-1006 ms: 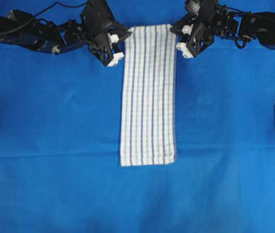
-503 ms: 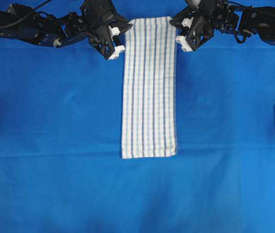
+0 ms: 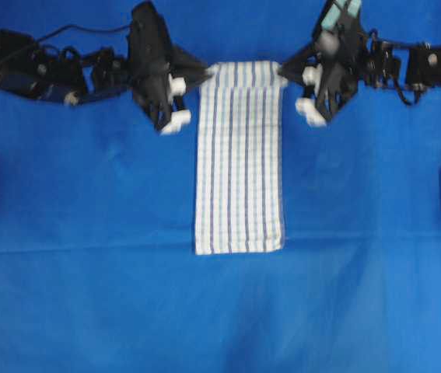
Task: Fold the blue towel.
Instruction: 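Fold the top end down toward the bottom end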
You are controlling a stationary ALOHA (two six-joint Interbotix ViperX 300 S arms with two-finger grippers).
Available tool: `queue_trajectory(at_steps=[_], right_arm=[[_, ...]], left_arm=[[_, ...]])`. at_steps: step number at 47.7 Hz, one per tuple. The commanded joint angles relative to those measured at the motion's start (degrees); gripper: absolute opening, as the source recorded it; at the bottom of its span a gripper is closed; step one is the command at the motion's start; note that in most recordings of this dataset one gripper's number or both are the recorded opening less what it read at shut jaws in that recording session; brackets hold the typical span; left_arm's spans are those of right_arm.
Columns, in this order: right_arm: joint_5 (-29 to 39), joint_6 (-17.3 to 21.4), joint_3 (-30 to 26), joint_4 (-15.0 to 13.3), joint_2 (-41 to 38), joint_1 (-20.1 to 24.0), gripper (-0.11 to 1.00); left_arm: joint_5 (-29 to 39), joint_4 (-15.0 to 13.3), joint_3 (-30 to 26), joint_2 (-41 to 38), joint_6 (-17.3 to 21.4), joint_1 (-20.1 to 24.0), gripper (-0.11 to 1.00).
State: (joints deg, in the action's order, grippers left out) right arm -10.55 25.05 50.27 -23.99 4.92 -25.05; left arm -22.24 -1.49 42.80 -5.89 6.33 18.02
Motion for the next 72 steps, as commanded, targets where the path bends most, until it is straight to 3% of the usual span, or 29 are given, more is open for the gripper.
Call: queue_trajectory(at_steps=[1, 21, 37, 48, 72], right_arm=[[0.44, 0.09, 0.53, 0.53, 2.64, 2.90, 0.08], [6.15, 2.20, 2.81, 2.99, 5.19, 17.05, 0.08], [6.59, 5.63, 2.81, 2.99, 4.92, 25.58, 0.08], [6.86, 6.33, 2.81, 2.99, 4.83, 27.42, 0.08], [6.59, 7.12, 1.67, 3.69, -0.35, 27.42, 0.08]], left_arm=[[-0.26, 0.09, 1.05, 3.16, -0.09, -2.37, 0.04], [0.00, -0.09, 5.19, 4.39, -1.41, -17.75, 0.04], [0.00, -0.09, 5.27, 3.96, -6.50, -25.14, 0.04], [0.00, -0.09, 4.83, 2.72, -6.94, -27.16, 0.04], [0.00, -0.35, 4.75, -0.09, -7.03, -26.28, 0.04]])
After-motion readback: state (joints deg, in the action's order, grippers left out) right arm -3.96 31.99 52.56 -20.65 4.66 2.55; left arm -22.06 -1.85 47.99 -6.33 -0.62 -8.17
